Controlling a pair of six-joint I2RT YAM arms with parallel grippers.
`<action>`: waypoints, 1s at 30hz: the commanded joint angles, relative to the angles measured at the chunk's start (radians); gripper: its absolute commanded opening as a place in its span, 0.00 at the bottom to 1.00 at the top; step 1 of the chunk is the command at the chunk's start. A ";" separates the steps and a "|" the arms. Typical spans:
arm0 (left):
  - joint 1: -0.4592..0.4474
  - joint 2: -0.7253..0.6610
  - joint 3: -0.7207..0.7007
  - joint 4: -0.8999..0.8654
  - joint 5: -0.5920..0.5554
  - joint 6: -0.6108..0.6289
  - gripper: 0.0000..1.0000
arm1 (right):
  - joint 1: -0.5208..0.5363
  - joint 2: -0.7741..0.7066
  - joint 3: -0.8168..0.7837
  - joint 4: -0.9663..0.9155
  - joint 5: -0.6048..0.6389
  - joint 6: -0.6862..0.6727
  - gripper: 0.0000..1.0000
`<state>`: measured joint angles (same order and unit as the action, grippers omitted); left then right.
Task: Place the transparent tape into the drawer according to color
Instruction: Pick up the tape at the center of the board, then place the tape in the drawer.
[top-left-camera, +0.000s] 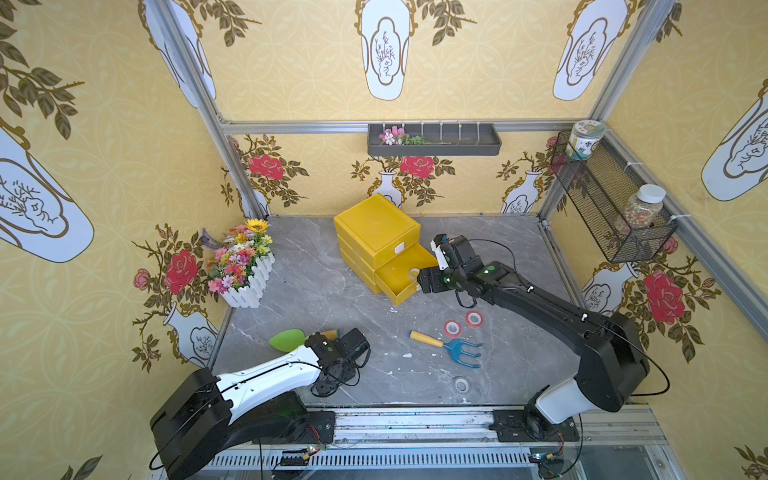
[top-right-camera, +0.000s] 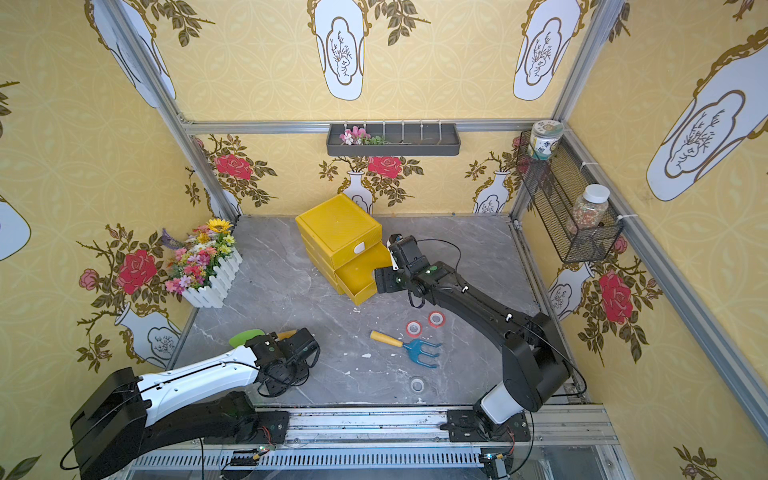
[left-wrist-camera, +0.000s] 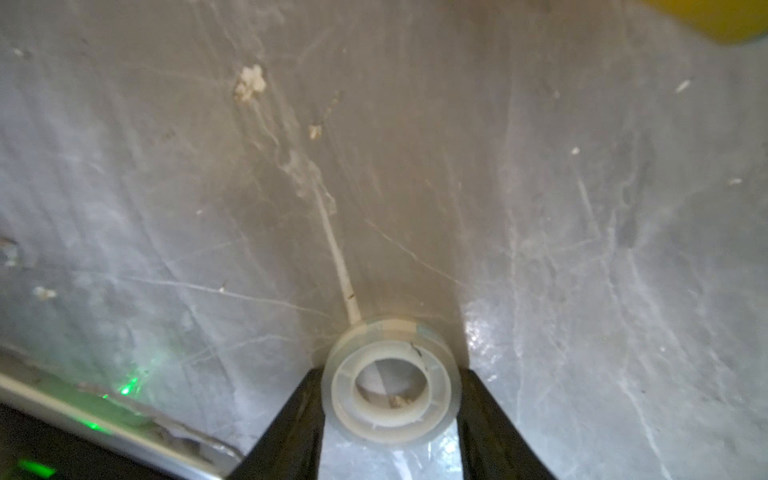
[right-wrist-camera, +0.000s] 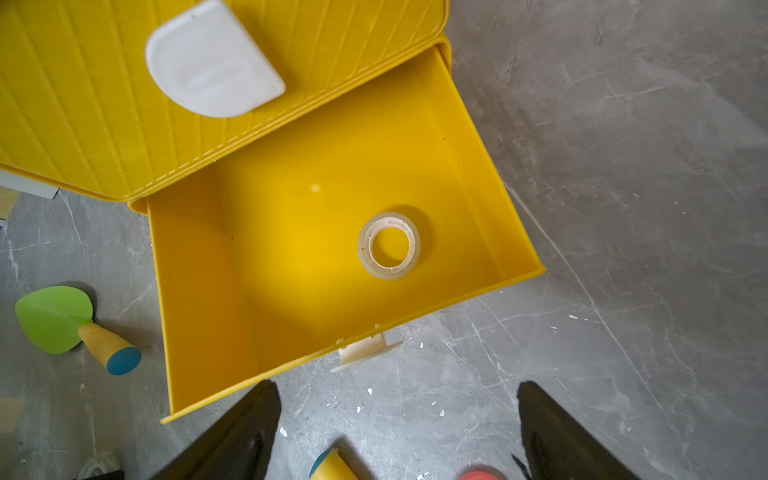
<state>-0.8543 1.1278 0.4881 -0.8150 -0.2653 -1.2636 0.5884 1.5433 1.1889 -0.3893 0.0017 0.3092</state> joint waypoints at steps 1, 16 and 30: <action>0.001 -0.015 0.014 0.021 0.017 0.015 0.50 | -0.001 -0.008 0.002 0.038 0.004 0.007 0.92; 0.009 0.021 0.330 -0.019 -0.058 0.180 0.51 | -0.024 -0.039 -0.008 0.026 0.008 0.041 0.92; 0.133 0.304 0.784 0.211 -0.088 0.461 0.51 | -0.044 -0.108 -0.045 -0.018 0.033 0.062 0.92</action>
<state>-0.7319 1.3811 1.2320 -0.6529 -0.3428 -0.8902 0.5453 1.4460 1.1507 -0.3985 0.0189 0.3618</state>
